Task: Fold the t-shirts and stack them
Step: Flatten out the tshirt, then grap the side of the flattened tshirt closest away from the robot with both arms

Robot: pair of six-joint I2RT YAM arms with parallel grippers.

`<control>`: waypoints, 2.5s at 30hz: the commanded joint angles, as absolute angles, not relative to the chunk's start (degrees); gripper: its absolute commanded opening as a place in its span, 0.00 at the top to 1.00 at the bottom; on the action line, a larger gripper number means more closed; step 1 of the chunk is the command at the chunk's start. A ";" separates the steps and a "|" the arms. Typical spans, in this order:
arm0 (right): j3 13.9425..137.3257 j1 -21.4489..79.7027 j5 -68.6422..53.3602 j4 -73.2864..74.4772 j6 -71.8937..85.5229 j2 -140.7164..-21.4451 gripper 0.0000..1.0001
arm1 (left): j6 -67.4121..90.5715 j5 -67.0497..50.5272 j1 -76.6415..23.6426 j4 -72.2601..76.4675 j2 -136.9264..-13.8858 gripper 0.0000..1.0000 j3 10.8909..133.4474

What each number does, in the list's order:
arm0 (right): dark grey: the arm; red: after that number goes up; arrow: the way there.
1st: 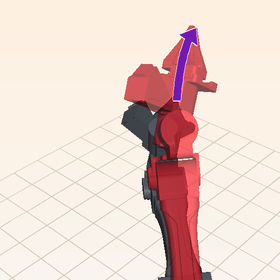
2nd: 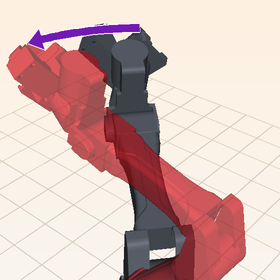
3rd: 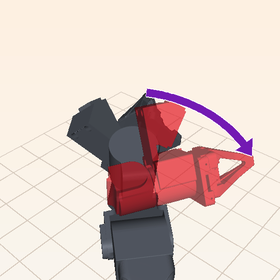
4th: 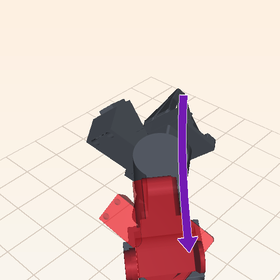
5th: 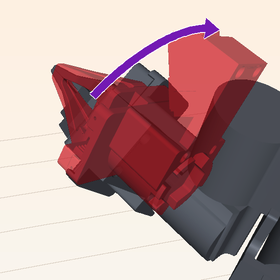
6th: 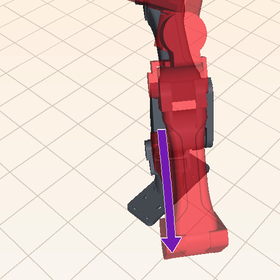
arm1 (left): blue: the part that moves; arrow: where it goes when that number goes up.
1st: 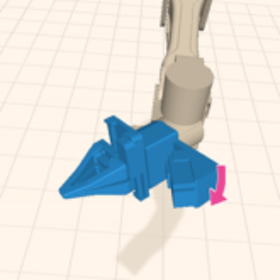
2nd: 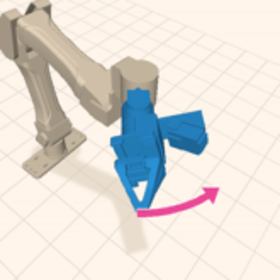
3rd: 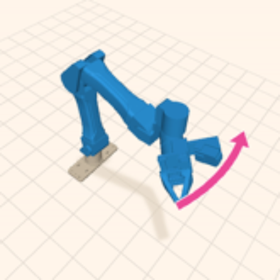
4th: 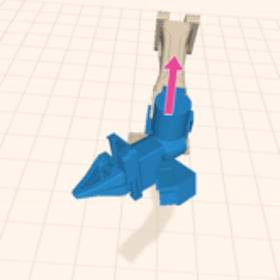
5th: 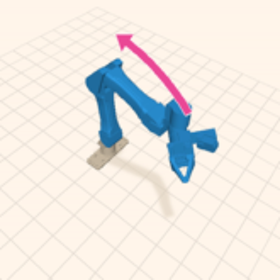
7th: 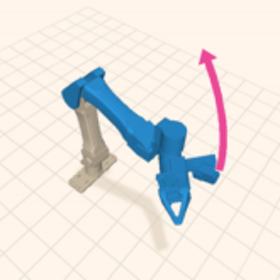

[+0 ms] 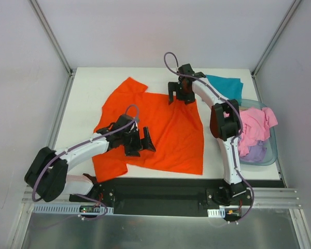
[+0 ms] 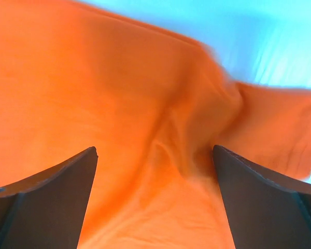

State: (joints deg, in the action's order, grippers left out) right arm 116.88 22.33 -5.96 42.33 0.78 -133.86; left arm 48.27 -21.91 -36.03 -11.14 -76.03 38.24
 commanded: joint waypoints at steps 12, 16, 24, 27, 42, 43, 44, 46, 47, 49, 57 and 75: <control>86.81 22.85 -2.98 42.55 -1.15 -101.55 0.03 | 39.29 -14.59 -18.56 -20.74 -76.81 0.01 55.02; 77.62 24.25 -3.52 39.21 1.93 -97.83 0.03 | 38.32 -11.61 -13.81 -22.06 -78.39 0.01 53.88; 72.42 26.10 -5.63 37.00 4.22 -102.12 0.03 | 38.23 -7.03 -6.16 -23.03 -85.16 0.01 51.15; 73.12 26.02 -4.75 37.09 3.96 -105.02 0.03 | 37.62 -8.18 -2.55 -23.03 -88.76 0.01 52.20; 89.72 21.18 -4.84 41.30 3.78 -119.52 0.03 | 39.20 -10.20 -0.36 -25.84 -111.35 0.01 72.23; 92.43 20.83 -4.92 41.48 3.61 -120.92 0.03 | 38.76 -10.28 -0.35 -26.19 -113.36 0.01 75.12; 94.37 20.22 -5.01 41.75 3.17 -121.89 0.03 | 38.59 -10.11 -0.35 -26.54 -114.34 0.01 76.80; 99.46 19.60 -5.01 42.27 2.73 -124.35 0.03 | 38.15 -9.67 1.21 -28.38 -116.97 0.01 81.62; 100.88 19.16 -4.84 42.36 2.38 -125.06 0.03 | 38.14 -9.32 1.40 -28.91 -117.59 0.01 83.04; 105.18 19.07 -4.31 42.28 1.76 -126.29 0.03 | 37.88 -6.78 1.49 -31.63 -118.82 0.00 87.34; 100.92 19.07 -7.64 40.00 4.74 -124.99 0.03 | 37.18 -4.40 1.41 -34.54 -114.97 0.01 84.40; 93.19 19.16 -4.57 36.23 2.46 -102.76 0.03 | 37.00 -4.04 1.23 -38.67 -88.91 0.01 77.92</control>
State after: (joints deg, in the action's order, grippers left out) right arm 94.13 19.05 -5.06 38.26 2.96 -115.35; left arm 36.67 -5.26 1.21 -36.12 -104.64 82.39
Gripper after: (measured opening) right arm 0.969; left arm 0.993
